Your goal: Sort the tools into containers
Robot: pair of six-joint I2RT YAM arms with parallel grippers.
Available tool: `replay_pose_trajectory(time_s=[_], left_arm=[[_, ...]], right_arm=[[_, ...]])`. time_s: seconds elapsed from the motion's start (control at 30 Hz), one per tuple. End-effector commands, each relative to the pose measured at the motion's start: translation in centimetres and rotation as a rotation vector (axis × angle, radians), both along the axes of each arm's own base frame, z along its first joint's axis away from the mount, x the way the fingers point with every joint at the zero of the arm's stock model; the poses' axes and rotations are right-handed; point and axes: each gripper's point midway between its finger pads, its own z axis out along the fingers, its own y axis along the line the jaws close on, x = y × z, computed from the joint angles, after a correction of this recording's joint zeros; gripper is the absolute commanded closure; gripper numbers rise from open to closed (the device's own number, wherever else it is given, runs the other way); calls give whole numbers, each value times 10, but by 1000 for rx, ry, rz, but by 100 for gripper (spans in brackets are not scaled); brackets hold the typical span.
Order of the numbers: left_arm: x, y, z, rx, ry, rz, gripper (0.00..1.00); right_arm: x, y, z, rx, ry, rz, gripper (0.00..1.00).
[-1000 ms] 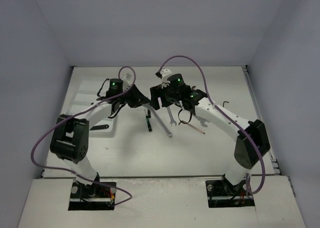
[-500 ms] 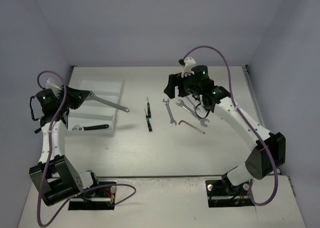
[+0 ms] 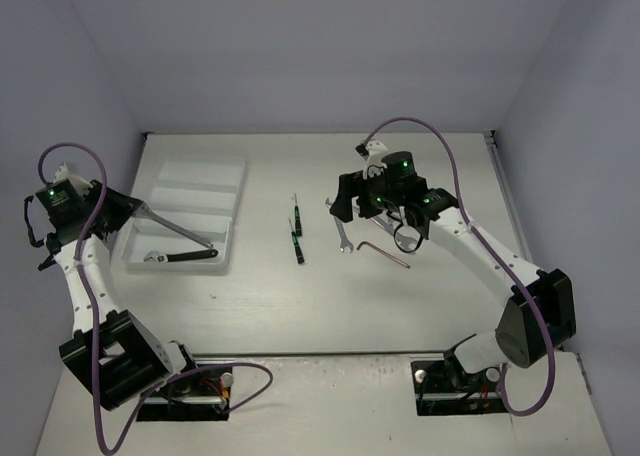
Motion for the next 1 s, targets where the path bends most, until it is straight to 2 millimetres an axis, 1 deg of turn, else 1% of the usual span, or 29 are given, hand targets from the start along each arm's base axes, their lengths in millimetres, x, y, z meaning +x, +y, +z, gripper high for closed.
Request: replay_pose_trajectory(time_s=[0.0,0.13,0.17,0.23,0.27,0.33,0.43,0.53,0.7,0.73,0.77,0.8,0.83,0.87,0.9,0.97], left_arm=[[6,20,49,99,-130,25,100],[11,30,48,90,-169,67,100],[11,30,42,82,-164,75,100],[16,30,37,58,-178,75,100],[19,30,31,35,-181,80,100],[21,28,11,-12,-166,83,100],[31,32,-2,-38,-190,86,100],[37,32,-30,-75,-139,70,100],[38,32,-66,-105,-45,40,99],[37,34,-74,-105,-21,47,97],[34,34,-83,-106,18,45,86],[30,34,-96,-112,71,48,79],[28,36,-104,-109,103,49,69],[26,37,-114,-116,138,49,62],[24,37,-125,-127,172,49,58],[21,37,-137,-133,214,46,52]], right_arm=[[-8,2,34,95,-63,9,23],[-14,-6,39,92,-89,-13,23],[-16,-6,39,92,-89,-13,23],[-19,-8,37,90,-87,-18,23],[-21,-8,37,89,-88,-19,23],[-23,-9,33,85,-81,-22,23],[-25,-11,32,87,-77,-25,23],[-27,-12,29,85,-73,-27,23],[-27,-12,21,79,-51,-33,23],[-26,-12,20,79,-46,-37,23],[-26,-12,18,77,-41,-38,23],[-26,-12,16,76,-35,-39,23],[-25,-11,15,74,-33,-39,23],[-25,-11,13,70,-28,-39,23],[-25,-11,10,67,-23,-37,23],[-24,-10,7,62,-14,-34,23]])
